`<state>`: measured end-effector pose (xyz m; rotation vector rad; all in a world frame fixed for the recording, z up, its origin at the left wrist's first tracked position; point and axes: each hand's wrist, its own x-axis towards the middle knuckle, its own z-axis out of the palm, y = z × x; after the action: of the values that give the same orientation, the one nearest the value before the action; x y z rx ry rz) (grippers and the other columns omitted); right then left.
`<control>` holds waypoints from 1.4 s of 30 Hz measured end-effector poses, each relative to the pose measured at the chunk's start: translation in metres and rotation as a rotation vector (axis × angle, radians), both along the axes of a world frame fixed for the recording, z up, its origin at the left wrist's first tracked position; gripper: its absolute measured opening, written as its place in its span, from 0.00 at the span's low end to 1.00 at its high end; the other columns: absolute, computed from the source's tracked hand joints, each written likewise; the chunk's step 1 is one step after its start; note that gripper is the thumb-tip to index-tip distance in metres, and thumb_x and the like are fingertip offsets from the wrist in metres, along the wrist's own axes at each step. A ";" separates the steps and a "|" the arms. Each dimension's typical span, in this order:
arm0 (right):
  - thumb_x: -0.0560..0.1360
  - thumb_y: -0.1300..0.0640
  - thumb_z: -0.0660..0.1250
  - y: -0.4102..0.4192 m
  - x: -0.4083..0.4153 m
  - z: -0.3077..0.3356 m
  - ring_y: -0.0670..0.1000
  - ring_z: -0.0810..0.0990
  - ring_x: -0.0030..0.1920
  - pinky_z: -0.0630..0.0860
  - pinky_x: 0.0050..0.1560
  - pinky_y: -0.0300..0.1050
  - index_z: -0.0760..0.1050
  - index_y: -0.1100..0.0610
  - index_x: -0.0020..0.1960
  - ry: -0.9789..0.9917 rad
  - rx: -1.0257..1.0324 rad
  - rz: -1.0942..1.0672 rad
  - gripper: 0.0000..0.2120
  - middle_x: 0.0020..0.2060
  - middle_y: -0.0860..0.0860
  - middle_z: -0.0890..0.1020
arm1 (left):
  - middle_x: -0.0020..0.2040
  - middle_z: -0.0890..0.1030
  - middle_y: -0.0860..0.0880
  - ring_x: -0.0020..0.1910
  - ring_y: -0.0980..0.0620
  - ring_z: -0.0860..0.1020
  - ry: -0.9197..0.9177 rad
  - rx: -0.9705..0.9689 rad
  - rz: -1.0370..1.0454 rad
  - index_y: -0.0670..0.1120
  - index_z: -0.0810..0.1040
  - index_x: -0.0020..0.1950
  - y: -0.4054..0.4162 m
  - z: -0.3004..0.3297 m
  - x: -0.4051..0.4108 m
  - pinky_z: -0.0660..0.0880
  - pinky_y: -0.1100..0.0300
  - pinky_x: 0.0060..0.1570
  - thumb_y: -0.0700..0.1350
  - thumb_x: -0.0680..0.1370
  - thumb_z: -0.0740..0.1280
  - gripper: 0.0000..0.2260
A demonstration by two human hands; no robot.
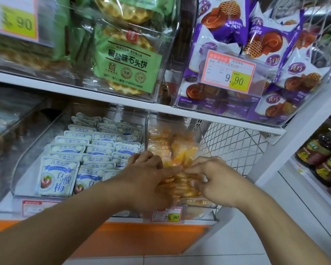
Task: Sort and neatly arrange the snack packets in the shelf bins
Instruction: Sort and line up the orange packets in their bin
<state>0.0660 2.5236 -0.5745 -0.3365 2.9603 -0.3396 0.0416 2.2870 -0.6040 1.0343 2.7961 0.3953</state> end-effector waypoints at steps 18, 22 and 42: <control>0.76 0.72 0.62 -0.042 -0.087 -0.019 0.44 0.86 0.42 0.79 0.40 0.43 0.84 0.51 0.43 -0.102 -0.228 -0.159 0.19 0.36 0.47 0.86 | 0.65 0.65 0.57 0.71 0.52 0.54 0.072 0.023 -0.019 0.71 0.48 0.78 -0.004 -0.007 -0.003 0.51 0.47 0.74 0.71 0.76 0.58 0.32; 0.76 0.63 0.72 -0.032 -0.079 -0.013 0.40 0.83 0.42 0.81 0.49 0.43 0.84 0.47 0.39 -0.023 -0.203 -0.154 0.12 0.37 0.40 0.86 | 0.66 0.65 0.58 0.72 0.53 0.53 0.064 0.023 -0.017 0.72 0.49 0.78 -0.005 -0.007 -0.002 0.50 0.47 0.75 0.71 0.76 0.58 0.32; 0.80 0.62 0.70 -0.007 0.040 0.019 0.49 0.85 0.45 0.82 0.50 0.59 0.80 0.48 0.47 0.578 -0.637 -0.182 0.09 0.41 0.45 0.85 | 0.78 0.63 0.55 0.74 0.59 0.52 0.013 0.070 0.043 0.56 0.50 0.81 -0.021 0.007 0.011 0.44 0.54 0.78 0.64 0.73 0.71 0.44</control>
<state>0.1060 2.5169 -0.5557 -0.2575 3.3525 -1.4408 0.0528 2.2658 -0.5966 0.9951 2.8391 0.4967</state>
